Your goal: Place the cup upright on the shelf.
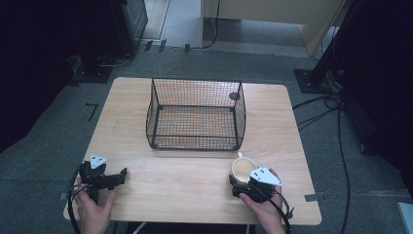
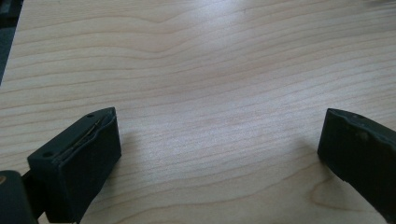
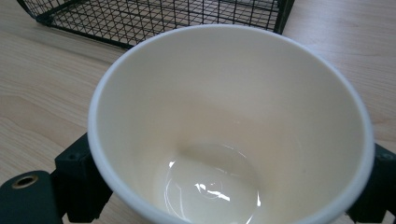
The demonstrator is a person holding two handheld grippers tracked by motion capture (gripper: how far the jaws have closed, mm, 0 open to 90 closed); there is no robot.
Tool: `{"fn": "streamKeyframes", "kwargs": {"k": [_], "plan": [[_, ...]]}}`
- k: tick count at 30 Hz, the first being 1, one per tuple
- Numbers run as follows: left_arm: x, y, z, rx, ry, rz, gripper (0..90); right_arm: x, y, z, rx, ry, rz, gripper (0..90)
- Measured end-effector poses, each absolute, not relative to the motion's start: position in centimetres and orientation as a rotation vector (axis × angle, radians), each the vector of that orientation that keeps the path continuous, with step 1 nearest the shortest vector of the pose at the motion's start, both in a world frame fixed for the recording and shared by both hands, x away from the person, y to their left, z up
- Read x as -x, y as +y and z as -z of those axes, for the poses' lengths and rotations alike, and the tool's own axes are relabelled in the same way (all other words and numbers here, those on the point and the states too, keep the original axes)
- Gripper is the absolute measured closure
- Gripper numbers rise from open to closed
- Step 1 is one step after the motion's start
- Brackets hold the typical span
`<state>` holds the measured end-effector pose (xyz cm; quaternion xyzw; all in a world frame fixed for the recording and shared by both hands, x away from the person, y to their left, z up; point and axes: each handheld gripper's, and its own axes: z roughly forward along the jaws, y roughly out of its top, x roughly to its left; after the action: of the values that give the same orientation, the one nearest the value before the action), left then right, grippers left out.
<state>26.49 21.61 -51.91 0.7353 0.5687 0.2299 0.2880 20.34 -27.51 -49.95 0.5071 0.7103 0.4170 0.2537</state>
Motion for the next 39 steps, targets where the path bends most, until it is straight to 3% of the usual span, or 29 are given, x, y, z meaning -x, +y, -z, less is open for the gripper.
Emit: {"fn": "streamKeyframes", "kwargs": {"k": [17, 39], "plan": [[-26.5, 21.6, 51.9, -1.965, 1.517, -0.614, 0.0, -21.0, -28.2, 46.3, -1.34, 1.87, -1.213, 9.6], [-26.5, 21.6, 51.9, -1.961, 1.519, -0.614, 0.0, -24.3, -25.0, 41.3, -1.238, 1.908, -1.244, 9.6]]}}
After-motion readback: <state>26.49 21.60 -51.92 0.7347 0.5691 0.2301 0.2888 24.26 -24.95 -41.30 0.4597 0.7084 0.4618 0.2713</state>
